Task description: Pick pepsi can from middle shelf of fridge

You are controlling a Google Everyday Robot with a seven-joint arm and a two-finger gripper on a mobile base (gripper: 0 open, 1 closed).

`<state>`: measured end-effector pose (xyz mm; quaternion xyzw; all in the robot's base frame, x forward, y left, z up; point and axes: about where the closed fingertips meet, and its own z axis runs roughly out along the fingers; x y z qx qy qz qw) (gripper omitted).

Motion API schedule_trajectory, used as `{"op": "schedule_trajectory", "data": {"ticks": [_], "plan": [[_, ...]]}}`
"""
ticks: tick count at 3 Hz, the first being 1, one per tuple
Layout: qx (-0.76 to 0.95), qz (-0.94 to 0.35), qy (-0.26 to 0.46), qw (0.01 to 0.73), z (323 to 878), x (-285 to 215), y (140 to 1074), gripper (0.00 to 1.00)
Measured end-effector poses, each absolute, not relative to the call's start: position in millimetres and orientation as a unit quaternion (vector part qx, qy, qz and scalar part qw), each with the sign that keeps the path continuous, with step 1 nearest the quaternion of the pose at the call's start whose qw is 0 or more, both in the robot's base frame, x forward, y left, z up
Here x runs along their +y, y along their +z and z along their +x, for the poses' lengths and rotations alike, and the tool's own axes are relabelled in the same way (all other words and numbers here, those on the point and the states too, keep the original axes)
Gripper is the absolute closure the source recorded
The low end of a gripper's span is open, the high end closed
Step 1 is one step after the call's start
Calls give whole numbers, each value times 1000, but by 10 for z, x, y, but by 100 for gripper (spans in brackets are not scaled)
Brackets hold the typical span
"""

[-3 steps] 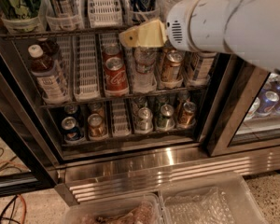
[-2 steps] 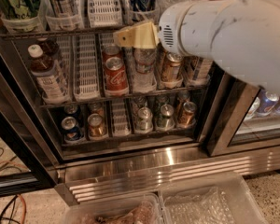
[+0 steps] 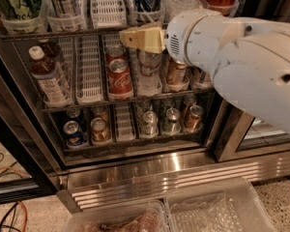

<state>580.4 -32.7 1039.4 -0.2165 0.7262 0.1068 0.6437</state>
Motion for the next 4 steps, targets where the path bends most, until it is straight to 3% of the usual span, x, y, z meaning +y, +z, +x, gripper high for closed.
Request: {"op": "schedule_trajectory", "data": {"ticks": [1, 2, 4], "plan": [[713, -202, 106, 664, 5797, -447, 10446, 18], [700, -188, 105, 681, 5801, -565, 10510, 21], [684, -188, 127, 693, 5864, -284, 10471, 20]]}}
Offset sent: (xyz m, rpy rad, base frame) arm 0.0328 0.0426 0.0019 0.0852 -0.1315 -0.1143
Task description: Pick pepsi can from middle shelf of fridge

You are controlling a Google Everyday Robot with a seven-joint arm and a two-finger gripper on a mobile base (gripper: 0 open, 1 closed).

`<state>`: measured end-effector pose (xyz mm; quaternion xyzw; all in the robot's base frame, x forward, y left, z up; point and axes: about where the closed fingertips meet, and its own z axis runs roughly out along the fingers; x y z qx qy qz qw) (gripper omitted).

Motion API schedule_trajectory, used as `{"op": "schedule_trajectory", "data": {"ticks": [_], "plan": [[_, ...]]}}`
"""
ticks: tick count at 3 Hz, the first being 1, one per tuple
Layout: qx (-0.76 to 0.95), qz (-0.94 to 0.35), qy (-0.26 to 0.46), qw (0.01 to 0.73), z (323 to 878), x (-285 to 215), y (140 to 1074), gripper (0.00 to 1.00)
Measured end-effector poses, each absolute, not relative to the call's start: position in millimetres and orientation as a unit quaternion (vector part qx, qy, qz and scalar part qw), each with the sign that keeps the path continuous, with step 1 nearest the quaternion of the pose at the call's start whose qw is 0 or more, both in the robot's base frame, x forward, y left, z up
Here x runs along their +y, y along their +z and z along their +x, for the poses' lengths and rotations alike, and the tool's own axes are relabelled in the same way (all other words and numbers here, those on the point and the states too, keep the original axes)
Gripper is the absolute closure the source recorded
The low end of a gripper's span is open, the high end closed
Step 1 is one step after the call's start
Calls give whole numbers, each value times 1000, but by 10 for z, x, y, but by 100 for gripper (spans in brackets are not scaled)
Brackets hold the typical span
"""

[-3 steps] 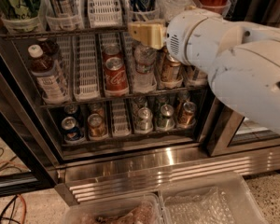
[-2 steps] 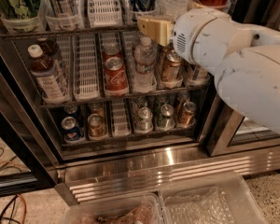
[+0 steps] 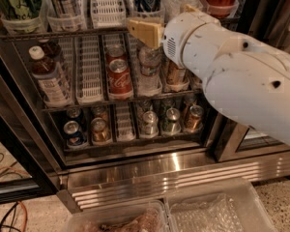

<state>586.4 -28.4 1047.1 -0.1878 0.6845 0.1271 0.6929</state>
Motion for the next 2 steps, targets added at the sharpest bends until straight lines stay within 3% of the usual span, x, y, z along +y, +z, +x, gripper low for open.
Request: {"op": "schedule_trajectory", "data": {"ticks": [2], "plan": [[669, -193, 138, 704, 6119, 61, 10446, 18]]}}
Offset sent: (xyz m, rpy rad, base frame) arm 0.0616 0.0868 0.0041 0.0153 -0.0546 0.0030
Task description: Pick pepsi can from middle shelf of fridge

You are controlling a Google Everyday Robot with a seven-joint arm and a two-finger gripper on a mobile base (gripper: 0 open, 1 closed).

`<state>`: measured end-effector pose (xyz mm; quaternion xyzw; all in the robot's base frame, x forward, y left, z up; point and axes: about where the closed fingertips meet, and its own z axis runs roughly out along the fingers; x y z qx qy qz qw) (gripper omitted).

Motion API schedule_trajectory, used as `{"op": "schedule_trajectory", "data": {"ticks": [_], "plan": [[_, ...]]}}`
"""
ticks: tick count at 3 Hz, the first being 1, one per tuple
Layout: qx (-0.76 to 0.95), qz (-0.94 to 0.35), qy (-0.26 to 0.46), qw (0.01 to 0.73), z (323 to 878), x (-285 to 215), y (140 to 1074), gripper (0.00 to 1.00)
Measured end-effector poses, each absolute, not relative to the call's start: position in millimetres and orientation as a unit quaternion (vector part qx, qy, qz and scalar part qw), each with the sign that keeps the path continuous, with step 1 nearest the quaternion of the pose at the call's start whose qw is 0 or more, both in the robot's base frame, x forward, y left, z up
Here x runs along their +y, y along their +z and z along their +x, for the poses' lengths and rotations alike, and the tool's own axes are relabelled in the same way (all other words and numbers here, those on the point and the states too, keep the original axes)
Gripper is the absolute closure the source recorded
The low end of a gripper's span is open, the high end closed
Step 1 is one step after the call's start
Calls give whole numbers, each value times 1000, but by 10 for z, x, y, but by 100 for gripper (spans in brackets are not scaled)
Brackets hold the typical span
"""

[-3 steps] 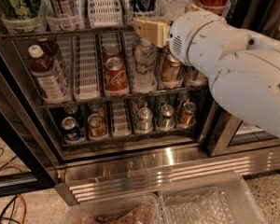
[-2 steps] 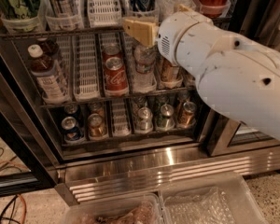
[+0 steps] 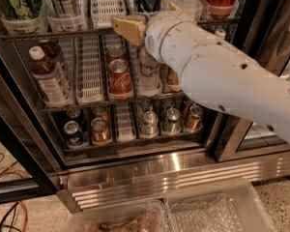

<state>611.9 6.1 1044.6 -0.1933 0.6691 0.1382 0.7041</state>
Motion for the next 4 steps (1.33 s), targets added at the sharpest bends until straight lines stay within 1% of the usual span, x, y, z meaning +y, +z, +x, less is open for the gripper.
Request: {"op": "schedule_trajectory", "data": {"ticks": [2, 3, 4], "plan": [[658, -183, 124, 719, 6432, 140, 10520, 18], [658, -180, 122, 721, 6445, 119, 10530, 18], [657, -164, 112, 727, 6581, 11, 10564, 18]]}}
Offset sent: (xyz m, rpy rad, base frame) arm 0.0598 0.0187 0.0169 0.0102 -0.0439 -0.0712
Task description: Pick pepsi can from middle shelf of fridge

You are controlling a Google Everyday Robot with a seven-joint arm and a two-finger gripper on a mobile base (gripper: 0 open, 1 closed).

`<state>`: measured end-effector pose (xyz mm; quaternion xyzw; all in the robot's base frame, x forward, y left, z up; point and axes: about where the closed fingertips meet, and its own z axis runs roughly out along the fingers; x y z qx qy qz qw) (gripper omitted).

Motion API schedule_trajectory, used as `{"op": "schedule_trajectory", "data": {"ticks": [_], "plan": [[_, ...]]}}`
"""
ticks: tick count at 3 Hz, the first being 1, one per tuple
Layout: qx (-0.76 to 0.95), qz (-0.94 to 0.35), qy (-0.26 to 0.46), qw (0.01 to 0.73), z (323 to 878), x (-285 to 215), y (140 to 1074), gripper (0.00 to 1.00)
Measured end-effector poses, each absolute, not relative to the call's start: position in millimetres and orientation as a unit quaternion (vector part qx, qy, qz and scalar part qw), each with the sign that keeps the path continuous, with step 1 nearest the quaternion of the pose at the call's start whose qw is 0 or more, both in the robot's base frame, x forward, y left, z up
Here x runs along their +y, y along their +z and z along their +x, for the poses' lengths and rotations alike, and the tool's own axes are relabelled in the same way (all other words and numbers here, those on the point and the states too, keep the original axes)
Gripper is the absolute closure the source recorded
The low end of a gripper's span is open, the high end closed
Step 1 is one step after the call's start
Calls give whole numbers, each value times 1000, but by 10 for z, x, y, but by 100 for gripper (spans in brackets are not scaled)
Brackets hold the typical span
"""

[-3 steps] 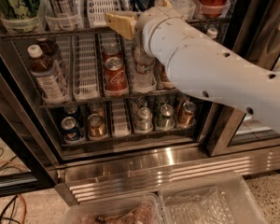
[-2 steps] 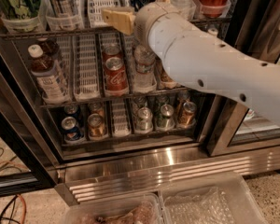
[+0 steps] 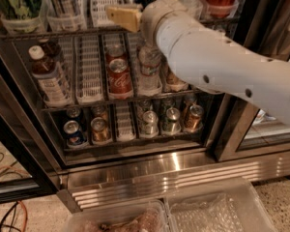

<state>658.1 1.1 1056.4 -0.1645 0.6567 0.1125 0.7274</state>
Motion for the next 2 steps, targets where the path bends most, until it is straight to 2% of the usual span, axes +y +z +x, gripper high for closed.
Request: {"op": "schedule_trajectory", "data": {"ticks": [2], "plan": [[653, -151, 121, 732, 6587, -26, 10656, 18]]}}
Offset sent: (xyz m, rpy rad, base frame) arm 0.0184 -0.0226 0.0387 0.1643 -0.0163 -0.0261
